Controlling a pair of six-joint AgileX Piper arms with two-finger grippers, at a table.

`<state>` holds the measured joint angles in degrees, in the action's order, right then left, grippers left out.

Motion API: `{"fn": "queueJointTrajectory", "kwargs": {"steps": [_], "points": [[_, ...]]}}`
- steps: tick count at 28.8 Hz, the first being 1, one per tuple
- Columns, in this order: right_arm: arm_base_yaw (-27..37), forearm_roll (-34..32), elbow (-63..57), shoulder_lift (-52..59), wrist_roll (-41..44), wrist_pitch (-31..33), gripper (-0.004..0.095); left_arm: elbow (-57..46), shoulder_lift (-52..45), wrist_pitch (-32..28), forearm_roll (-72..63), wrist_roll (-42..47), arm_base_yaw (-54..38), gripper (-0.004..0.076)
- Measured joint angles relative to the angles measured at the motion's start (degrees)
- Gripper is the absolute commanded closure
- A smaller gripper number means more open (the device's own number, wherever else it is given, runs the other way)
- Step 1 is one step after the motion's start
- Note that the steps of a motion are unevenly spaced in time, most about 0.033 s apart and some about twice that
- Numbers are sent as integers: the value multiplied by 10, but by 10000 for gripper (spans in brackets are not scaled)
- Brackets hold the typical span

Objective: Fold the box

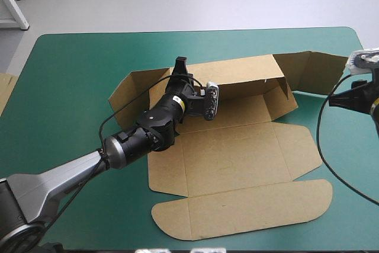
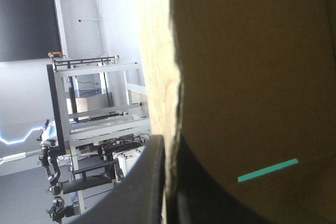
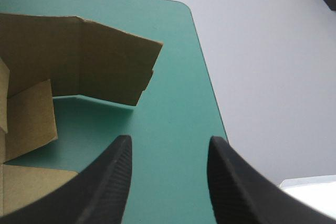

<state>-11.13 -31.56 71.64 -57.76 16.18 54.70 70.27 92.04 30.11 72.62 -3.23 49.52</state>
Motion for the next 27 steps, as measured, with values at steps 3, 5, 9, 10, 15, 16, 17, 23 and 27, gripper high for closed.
{"fn": "queueJointTrajectory", "kwargs": {"steps": [3, 5, 9, 10, 15, 16, 17, 23, 27], "points": [[0, 13, 9, -31, -1, 0, 487, -8, -1, -4, 11, 15, 0, 734], [1, 24, 25, -53, -3, -1, 487, -10, -1, -7, 16, 21, 0, 734], [35, 75, 77, -96, -25, -15, 487, -10, -1, -11, 19, 40, 0, 734], [55, 100, 97, -110, -39, -18, 487, -10, -1, -11, 21, 44, 0, 734], [182, 298, 197, -194, -153, -7, 524, -10, -1, -11, 21, 50, 0, 734], [207, 340, 219, -215, -174, 3, 547, -10, -1, -12, 21, 51, 0, 734], [227, 376, 239, -237, -194, 13, 577, -10, -1, -12, 21, 52, 0, 734], [265, 475, 329, -342, -274, 50, 808, -10, -1, -13, 21, 53, 0, 734], [265, 505, 395, -424, -294, 54, 928, -10, -1, -13, 21, 53, 0, 734]]}}
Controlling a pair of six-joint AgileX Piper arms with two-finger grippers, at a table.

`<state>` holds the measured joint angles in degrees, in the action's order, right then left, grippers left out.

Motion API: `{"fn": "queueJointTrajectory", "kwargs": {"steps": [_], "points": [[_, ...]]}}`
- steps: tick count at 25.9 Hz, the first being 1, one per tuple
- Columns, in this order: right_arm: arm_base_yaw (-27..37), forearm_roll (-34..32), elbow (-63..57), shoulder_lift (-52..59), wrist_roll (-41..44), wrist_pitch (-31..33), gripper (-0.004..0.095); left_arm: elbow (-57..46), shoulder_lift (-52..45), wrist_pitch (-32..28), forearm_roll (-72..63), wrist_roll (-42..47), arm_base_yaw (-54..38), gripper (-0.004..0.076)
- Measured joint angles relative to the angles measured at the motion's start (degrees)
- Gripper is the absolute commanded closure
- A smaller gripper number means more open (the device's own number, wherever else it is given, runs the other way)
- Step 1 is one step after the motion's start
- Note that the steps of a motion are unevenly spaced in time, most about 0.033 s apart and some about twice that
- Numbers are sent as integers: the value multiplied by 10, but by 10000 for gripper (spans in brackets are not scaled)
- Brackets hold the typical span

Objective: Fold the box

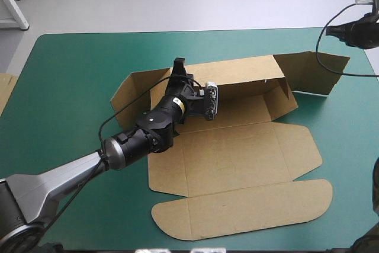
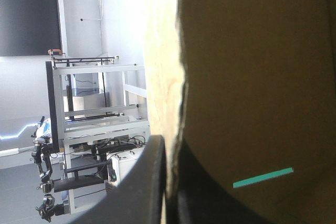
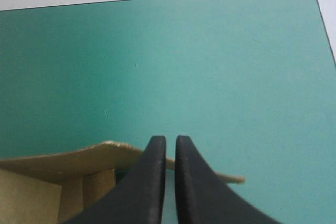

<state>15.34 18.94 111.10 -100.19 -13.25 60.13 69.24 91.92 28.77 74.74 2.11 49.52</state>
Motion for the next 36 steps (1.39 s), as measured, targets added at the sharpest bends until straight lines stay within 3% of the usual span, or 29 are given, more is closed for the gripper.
{"fn": "queueJointTrajectory", "kwargs": {"steps": [5, 11, 21, 30, 36], "points": [[0, 36, 109, -136, -6, 29, 927, 0, 0, 2, 2, 0, 0, 734], [0, 85, 118, -195, -37, 76, 928, 0, 0, 5, 11, 0, 0, 734], [-3, 95, 72, -170, -49, 105, 928, -1, 0, 5, 15, 5, 0, 734], [-11, 125, -53, -95, -147, 106, 927, -1, 0, 10, 15, 11, 0, 734], [-12, 129, -63, -89, -173, 27, 928, -1, 0, 8, 15, 11, 0, 734]]}}
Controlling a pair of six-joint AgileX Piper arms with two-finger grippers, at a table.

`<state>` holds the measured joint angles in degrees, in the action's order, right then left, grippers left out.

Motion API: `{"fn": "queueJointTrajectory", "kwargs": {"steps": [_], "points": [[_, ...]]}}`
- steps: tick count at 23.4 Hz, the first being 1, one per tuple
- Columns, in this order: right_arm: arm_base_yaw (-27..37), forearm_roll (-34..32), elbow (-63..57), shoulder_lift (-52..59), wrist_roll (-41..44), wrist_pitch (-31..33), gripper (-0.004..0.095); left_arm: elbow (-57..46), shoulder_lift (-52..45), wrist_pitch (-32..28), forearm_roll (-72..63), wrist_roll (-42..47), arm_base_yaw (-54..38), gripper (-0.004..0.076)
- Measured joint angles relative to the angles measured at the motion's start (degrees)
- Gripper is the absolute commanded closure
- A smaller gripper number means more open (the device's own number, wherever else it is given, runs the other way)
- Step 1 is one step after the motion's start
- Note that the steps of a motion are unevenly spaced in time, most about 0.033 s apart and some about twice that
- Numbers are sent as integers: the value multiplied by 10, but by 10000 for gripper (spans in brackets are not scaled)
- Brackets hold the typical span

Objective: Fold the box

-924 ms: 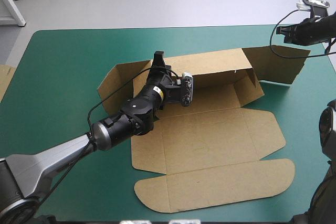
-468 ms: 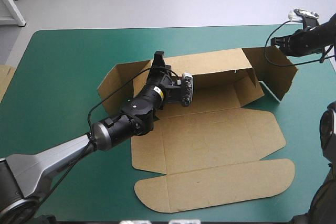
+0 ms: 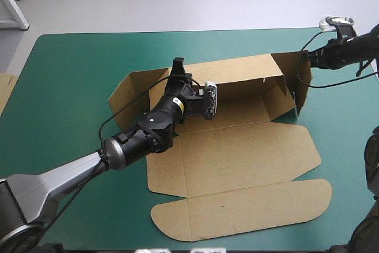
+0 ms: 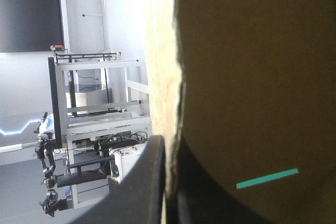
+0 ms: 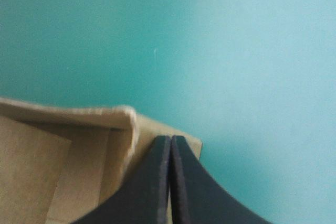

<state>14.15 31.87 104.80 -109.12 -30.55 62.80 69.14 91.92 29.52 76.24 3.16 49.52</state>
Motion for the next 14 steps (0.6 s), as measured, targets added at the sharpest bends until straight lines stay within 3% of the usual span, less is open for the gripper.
{"fn": "queueJointTrajectory", "kwargs": {"steps": [7, 14], "points": [[0, 46, 0, 0, -53, -78, 929, 0, 0, -5, 9, 1, -1, 734], [0, 101, 0, -33, -108, -57, 928, -4, 0, -6, 16, 7, -1, 734]]}}
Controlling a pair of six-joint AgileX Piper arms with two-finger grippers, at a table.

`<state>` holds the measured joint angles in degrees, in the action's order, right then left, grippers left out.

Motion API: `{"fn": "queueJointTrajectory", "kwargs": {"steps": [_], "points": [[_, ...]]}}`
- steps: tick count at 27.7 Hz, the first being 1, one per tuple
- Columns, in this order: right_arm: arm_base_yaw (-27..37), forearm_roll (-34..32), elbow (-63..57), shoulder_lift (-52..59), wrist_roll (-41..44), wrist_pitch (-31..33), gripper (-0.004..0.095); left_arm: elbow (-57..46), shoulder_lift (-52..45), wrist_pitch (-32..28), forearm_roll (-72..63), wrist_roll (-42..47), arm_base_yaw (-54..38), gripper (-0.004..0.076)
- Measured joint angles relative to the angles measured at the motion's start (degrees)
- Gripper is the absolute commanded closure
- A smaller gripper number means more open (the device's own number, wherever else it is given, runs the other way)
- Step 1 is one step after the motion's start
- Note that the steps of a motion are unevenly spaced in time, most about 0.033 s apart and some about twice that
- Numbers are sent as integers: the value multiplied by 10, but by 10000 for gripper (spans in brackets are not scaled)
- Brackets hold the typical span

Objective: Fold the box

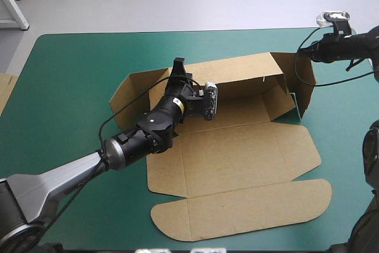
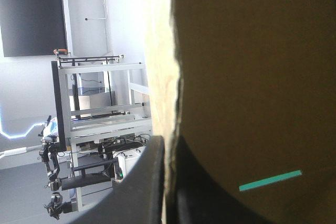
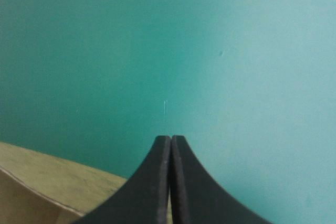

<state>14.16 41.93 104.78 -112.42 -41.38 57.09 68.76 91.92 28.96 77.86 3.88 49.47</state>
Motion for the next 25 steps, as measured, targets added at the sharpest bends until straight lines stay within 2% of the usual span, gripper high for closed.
{"fn": "queueJointTrajectory", "kwargs": {"steps": [4, 7, 9, 16, 25], "points": [[0, 1, 0, -6, -20, 36, 928, 0, 0, 4, 1, 2, 0, 734], [0, 21, 0, -5, -39, 108, 927, -1, 0, 1, 1, 2, -1, 734], [-2, 31, -1, -4, -40, 123, 928, -1, 0, -3, 1, 2, -1, 734], [-2, 20, -28, 19, -21, 128, 927, -1, 0, -4, 2, 2, -1, 734], [-2, 27, -171, 98, -86, 115, 927, -1, 0, -4, 2, 2, -1, 734]]}}
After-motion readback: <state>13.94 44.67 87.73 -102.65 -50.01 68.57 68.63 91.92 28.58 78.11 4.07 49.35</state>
